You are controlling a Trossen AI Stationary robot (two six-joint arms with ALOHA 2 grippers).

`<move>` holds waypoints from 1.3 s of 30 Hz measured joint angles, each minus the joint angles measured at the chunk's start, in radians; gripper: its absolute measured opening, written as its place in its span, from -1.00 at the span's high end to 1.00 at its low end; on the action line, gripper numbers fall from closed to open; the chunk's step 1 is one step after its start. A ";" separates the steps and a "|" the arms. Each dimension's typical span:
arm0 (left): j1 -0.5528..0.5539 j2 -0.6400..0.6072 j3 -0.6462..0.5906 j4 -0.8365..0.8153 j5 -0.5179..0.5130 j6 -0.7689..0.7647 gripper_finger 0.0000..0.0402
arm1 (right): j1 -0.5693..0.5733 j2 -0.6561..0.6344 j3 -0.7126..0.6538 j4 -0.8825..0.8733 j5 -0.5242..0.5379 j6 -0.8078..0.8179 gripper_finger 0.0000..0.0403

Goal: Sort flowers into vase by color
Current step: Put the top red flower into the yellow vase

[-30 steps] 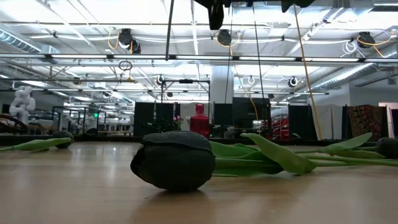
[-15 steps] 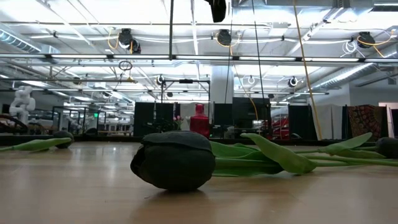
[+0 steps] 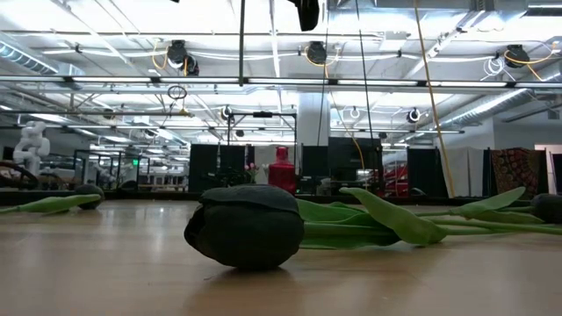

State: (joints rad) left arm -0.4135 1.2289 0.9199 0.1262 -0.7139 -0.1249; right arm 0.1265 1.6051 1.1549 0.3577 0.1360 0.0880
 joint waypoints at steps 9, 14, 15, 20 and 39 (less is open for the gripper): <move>0.021 0.007 0.000 0.048 0.031 0.026 -0.07 | 0.000 0.000 0.000 -0.011 -0.002 -0.004 1.00; 0.021 0.007 0.000 0.050 0.031 0.034 0.24 | 0.000 0.000 0.000 -0.012 -0.002 -0.004 1.00; 0.021 0.007 0.000 0.049 0.031 0.036 0.31 | 0.000 0.000 0.000 -0.012 -0.002 -0.004 1.00; 0.021 0.007 0.000 0.049 0.029 0.051 0.75 | 0.000 0.000 0.000 -0.013 -0.003 -0.004 1.00; 0.016 -0.412 0.000 -0.359 0.609 0.089 0.97 | 0.002 0.001 0.000 -0.058 -0.186 -0.014 0.36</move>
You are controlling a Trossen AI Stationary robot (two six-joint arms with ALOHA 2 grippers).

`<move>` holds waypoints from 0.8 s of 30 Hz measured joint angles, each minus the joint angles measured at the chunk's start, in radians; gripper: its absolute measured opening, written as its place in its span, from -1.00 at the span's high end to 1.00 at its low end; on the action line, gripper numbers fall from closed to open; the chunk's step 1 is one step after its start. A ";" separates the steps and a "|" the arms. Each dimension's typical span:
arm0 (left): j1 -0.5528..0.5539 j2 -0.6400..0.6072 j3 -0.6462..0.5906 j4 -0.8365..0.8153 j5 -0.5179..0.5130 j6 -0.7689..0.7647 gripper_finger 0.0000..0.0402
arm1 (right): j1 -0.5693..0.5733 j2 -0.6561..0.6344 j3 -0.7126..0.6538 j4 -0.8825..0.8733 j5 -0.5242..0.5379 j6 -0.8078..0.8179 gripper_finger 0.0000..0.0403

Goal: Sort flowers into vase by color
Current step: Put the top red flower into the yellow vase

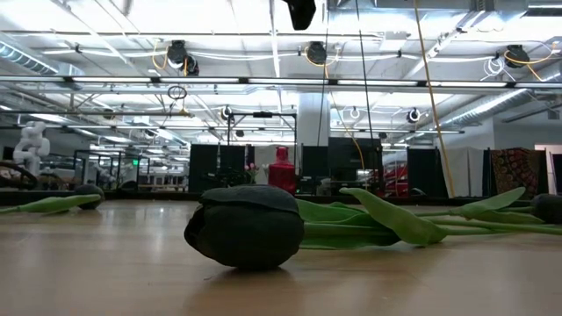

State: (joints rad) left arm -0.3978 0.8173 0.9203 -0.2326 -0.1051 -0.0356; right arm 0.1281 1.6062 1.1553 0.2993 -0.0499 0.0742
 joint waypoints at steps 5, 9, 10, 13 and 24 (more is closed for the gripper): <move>0.051 -0.081 0.000 -0.071 0.290 0.118 0.97 | -0.011 0.000 0.000 0.000 0.000 0.018 0.32; 0.118 -0.121 0.000 -0.150 0.511 0.152 0.97 | -0.014 0.000 0.000 -0.006 0.000 0.019 0.32; 0.132 -0.133 0.000 -0.163 0.523 0.145 0.98 | -0.014 0.000 0.000 -0.012 0.000 0.019 0.32; 0.154 -0.159 -0.001 -0.179 0.538 0.067 0.98 | -0.014 0.000 0.000 -0.031 0.000 0.019 0.32; 0.092 -0.252 -0.213 -0.031 0.607 -0.277 0.98 | -0.013 0.000 0.000 -0.071 0.000 0.073 0.32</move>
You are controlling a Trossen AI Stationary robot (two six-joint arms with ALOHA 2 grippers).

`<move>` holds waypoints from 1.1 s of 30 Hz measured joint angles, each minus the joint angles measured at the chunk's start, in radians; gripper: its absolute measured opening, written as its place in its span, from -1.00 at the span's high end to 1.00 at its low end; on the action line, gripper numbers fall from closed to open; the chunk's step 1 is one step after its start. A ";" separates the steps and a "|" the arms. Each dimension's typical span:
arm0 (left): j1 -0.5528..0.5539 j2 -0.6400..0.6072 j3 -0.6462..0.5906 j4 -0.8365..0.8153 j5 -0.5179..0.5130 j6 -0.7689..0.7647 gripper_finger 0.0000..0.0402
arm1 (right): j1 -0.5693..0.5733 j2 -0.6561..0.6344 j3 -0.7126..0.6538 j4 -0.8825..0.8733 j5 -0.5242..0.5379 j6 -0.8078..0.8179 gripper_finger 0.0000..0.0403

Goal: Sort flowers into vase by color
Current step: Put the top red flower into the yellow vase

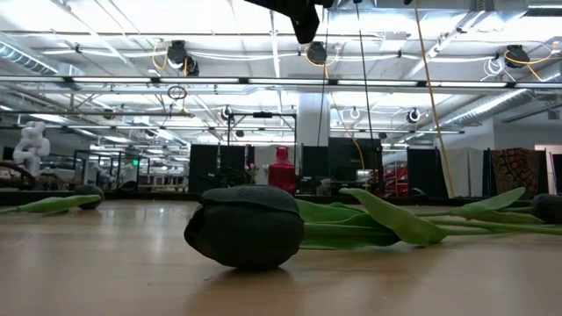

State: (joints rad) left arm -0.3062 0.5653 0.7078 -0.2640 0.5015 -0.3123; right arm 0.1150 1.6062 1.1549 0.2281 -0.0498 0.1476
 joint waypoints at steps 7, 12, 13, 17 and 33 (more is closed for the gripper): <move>-0.066 -0.048 -0.085 0.100 -0.113 -0.102 0.98 | 0.000 0.000 0.000 -0.010 0.000 0.004 0.32; -0.161 -0.084 -0.108 0.114 -0.272 -0.128 0.98 | 0.000 0.000 0.000 -0.031 0.000 0.003 0.32; -0.181 -0.091 -0.115 0.120 -0.298 -0.139 0.98 | 0.000 0.000 0.000 -0.031 0.000 0.003 0.32; -0.262 -0.095 -0.148 0.130 -0.411 -0.197 0.98 | 0.000 0.000 0.000 -0.041 0.000 0.006 0.32; -0.653 -0.001 -0.177 0.129 -0.917 -0.258 0.98 | 0.000 0.000 0.000 -0.044 0.000 0.015 0.32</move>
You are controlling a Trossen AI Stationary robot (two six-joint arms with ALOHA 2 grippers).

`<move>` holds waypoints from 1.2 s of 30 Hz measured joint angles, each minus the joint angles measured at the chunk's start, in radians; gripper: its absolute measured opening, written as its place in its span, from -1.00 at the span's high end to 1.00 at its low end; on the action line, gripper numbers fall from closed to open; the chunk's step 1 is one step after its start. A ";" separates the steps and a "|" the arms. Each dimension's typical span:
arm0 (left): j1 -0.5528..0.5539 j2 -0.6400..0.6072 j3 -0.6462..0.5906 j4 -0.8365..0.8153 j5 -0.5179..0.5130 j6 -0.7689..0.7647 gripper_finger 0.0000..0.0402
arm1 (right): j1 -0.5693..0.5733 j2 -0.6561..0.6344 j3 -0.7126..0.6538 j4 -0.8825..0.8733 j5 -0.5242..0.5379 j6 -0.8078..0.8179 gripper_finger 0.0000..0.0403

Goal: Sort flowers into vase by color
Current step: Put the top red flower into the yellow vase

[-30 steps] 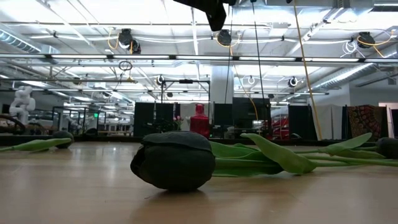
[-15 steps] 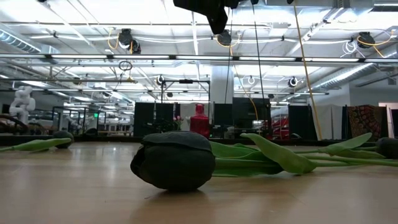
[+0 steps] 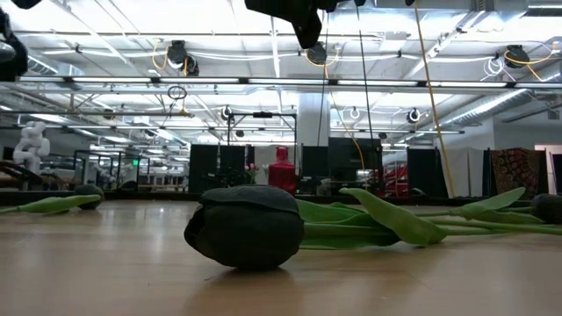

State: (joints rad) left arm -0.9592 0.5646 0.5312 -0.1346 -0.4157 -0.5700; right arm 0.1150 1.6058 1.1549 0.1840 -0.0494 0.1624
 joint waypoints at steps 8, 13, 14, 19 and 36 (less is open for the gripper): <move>-0.140 0.102 0.000 0.042 -0.176 -0.027 0.98 | 0.000 0.000 0.000 -0.003 0.000 0.009 0.32; -0.209 0.168 0.000 0.081 -0.264 -0.028 0.98 | 0.000 0.000 0.000 -0.003 0.000 0.009 0.32; -0.223 0.181 0.000 0.087 -0.289 -0.028 0.98 | 0.000 0.000 0.000 -0.003 0.000 0.009 0.32; -0.286 0.244 0.000 0.099 -0.400 -0.060 0.98 | 0.000 0.000 0.000 -0.003 0.000 0.009 0.32; -0.353 0.306 0.000 0.090 -0.491 -0.132 0.94 | 0.000 0.000 0.000 -0.003 0.000 0.009 0.32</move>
State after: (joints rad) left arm -1.3125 0.8707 0.5312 -0.0443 -0.9069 -0.7021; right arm 0.1150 1.6058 1.1549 0.1810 -0.0495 0.1717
